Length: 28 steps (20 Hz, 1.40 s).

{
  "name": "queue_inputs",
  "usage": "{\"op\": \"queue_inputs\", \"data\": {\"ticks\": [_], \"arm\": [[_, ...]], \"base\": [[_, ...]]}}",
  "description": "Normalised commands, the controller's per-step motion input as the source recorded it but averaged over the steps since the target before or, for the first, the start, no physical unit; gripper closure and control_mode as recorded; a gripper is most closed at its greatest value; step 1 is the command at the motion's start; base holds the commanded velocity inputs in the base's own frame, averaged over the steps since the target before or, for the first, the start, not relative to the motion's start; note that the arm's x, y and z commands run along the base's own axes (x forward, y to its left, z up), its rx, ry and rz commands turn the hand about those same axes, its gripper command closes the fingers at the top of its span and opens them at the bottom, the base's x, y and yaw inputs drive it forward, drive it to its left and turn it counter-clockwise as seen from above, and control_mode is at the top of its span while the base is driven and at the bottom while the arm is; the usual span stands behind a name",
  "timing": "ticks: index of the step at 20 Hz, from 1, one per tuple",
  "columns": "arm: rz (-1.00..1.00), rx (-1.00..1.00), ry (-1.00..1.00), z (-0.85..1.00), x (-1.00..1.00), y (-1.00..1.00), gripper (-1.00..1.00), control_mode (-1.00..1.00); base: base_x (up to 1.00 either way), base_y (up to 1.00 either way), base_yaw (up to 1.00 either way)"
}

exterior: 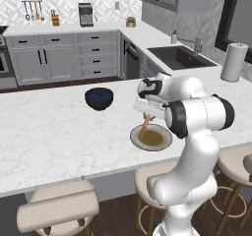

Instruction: Start the toaster. Once the lever pops up, take the bread to the plate on the dining counter.

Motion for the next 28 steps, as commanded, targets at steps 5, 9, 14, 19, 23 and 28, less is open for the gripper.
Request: {"op": "queue_inputs", "data": {"ticks": [5, 9, 14, 19, 23, 28], "arm": [[0.0, 0.0, 0.07, -0.26, 0.0, 0.0, -1.0, -1.0], [0.0, 0.0, 0.17, -0.17, -0.01, 0.0, -1.0, -1.0], [0.0, 0.0, 0.13, -0.22, -0.14, 0.0, -1.0, -1.0], [-0.01, -0.01, 0.18, -0.07, -0.06, 0.0, -1.0, -1.0], [-0.04, -0.05, 0.14, 0.0, -0.23, 0.0, -1.0, -1.0], [-0.07, -0.03, 0.08, 0.0, -0.4, 0.0, -1.0, -1.0]], "base": [[0.0, 0.0, 0.0], [0.0, 0.0, 0.0], [0.0, 0.0, 0.0], [0.0, 0.0, 0.0], [0.0, 0.0, 0.0], [0.0, 0.0, 0.0]]}}
